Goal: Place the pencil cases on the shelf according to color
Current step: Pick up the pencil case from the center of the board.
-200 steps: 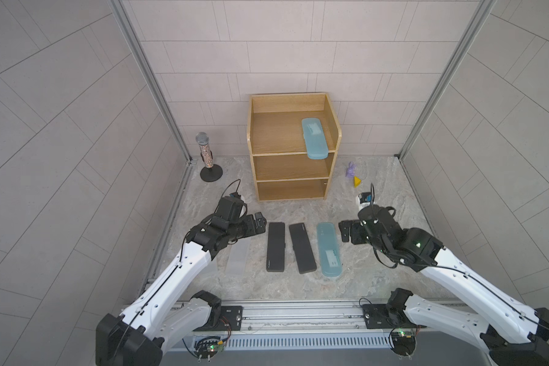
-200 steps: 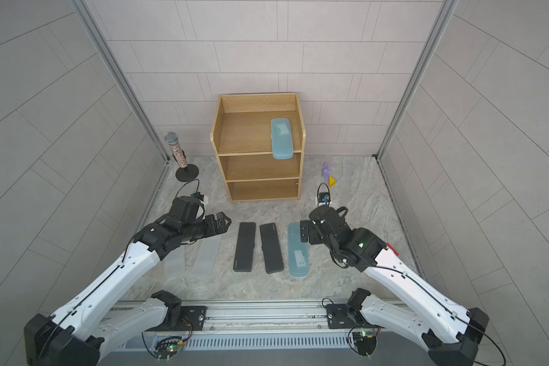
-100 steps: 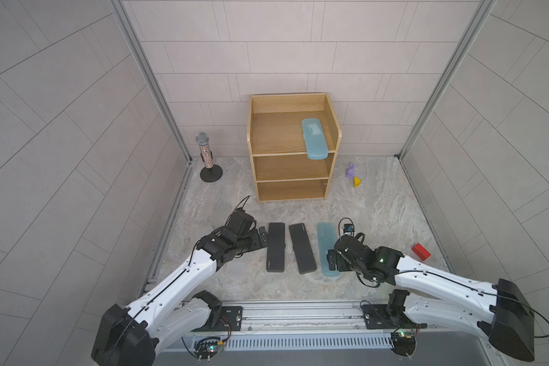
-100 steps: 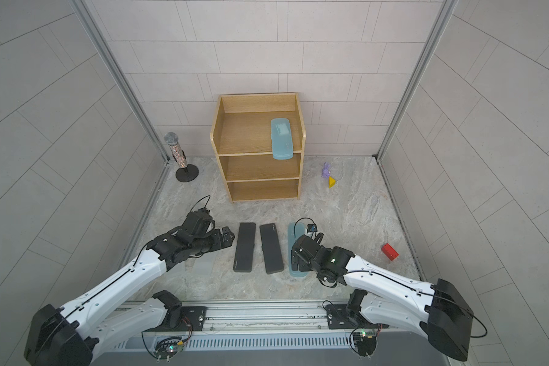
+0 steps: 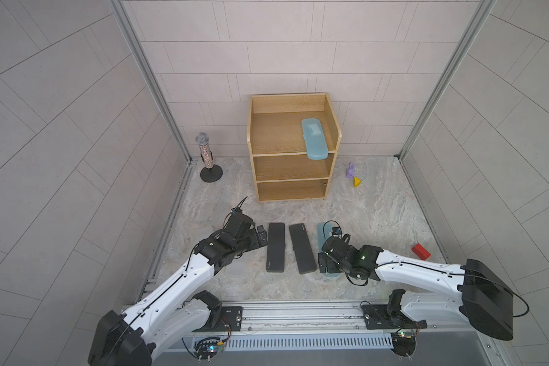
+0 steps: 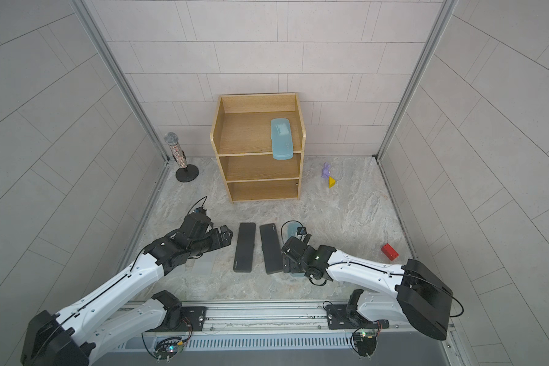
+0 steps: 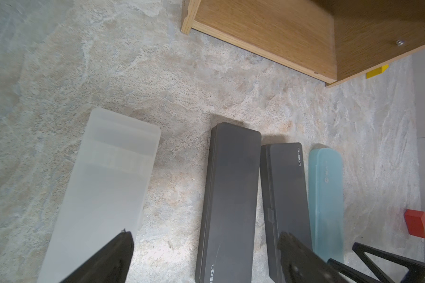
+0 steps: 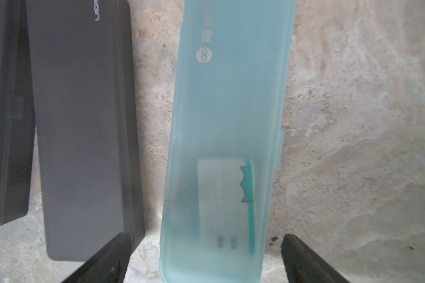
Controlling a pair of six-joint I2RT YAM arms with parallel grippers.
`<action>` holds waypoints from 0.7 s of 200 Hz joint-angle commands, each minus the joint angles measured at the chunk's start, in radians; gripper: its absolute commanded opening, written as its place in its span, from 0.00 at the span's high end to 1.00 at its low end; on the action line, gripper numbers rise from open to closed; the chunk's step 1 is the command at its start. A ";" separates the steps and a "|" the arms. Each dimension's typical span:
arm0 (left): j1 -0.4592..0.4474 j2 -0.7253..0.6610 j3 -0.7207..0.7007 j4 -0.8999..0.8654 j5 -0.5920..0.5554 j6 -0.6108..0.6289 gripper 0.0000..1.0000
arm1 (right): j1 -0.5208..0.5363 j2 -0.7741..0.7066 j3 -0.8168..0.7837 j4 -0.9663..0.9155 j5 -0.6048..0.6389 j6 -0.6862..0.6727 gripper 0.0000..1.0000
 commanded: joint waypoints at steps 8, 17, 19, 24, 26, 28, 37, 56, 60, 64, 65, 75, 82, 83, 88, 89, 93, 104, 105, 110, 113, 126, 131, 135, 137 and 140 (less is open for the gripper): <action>-0.003 -0.004 -0.007 0.012 0.001 -0.006 0.00 | 0.012 0.071 0.010 -0.042 0.032 0.046 0.00; -0.003 -0.001 -0.011 0.020 0.007 -0.006 0.00 | 0.019 0.081 0.010 -0.051 0.048 0.065 0.00; -0.003 0.000 -0.011 0.022 0.008 -0.006 0.00 | 0.020 0.084 0.010 -0.051 0.052 0.069 0.00; -0.003 0.002 -0.012 0.026 0.009 -0.006 0.00 | 0.024 0.087 0.010 -0.051 0.059 0.078 0.00; -0.003 0.003 -0.013 0.027 0.009 -0.006 0.00 | 0.026 0.088 0.008 -0.050 0.061 0.080 0.00; -0.003 0.005 -0.013 0.028 0.010 -0.006 0.00 | 0.027 0.087 0.005 -0.048 0.062 0.082 0.00; -0.003 0.010 -0.012 0.035 0.016 -0.003 0.00 | 0.032 0.090 -0.011 -0.039 0.063 0.091 0.00; -0.003 0.025 -0.004 0.038 0.033 -0.001 0.00 | 0.035 0.099 -0.039 -0.004 0.043 0.099 0.00; -0.003 0.028 -0.003 0.038 0.036 0.000 0.00 | 0.037 0.103 -0.043 0.001 0.041 0.100 0.00; -0.004 0.029 -0.001 0.036 0.039 0.001 0.00 | 0.037 0.106 -0.046 0.007 0.041 0.101 0.00; -0.004 0.030 -0.001 0.036 0.041 0.001 0.00 | 0.038 0.107 -0.047 0.009 0.041 0.102 0.00; -0.005 0.031 0.000 0.035 0.044 0.002 0.00 | 0.042 0.113 -0.060 0.036 0.039 0.104 0.00; -0.005 0.030 0.001 0.034 0.043 0.003 0.00 | 0.043 0.117 -0.071 0.059 0.036 0.103 0.00; -0.006 0.030 0.001 0.033 0.043 0.003 0.00 | 0.043 0.117 -0.072 0.062 0.035 0.103 0.00; -0.005 0.028 0.002 0.031 0.041 0.003 0.00 | 0.043 0.120 -0.078 0.075 0.037 0.107 0.00; -0.005 0.027 0.002 0.031 0.041 0.002 0.00 | 0.043 0.120 -0.079 0.078 0.037 0.109 0.00; -0.005 0.026 0.001 0.030 0.039 0.002 0.00 | 0.043 0.122 -0.086 0.091 0.035 0.111 0.00; -0.005 0.021 0.000 0.029 0.034 0.002 0.00 | 0.043 0.126 -0.097 0.114 0.031 0.119 0.00; -0.005 0.021 0.000 0.029 0.033 0.003 0.00 | 0.043 0.128 -0.098 0.114 0.031 0.121 0.00; -0.006 0.021 -0.001 0.028 0.033 0.005 0.00 | 0.043 0.130 -0.100 0.113 0.032 0.131 0.01; -0.005 0.020 -0.002 0.027 0.032 0.005 0.00 | 0.044 0.132 -0.102 0.112 0.035 0.138 0.01; -0.005 0.022 -0.009 0.027 0.024 0.004 0.00 | 0.052 0.142 -0.116 0.116 0.041 0.163 0.02; -0.007 0.025 -0.010 0.027 0.024 0.004 0.00 | 0.055 0.145 -0.120 0.115 0.045 0.171 0.02; -0.006 0.025 -0.012 0.026 0.026 0.002 0.00 | 0.058 0.149 -0.121 0.111 0.048 0.176 0.03; -0.005 0.026 -0.012 0.025 0.026 0.002 0.00 | 0.059 0.151 -0.122 0.109 0.050 0.178 0.03; -0.005 0.027 -0.013 0.025 0.028 0.003 0.00 | 0.061 0.154 -0.120 0.102 0.053 0.181 0.03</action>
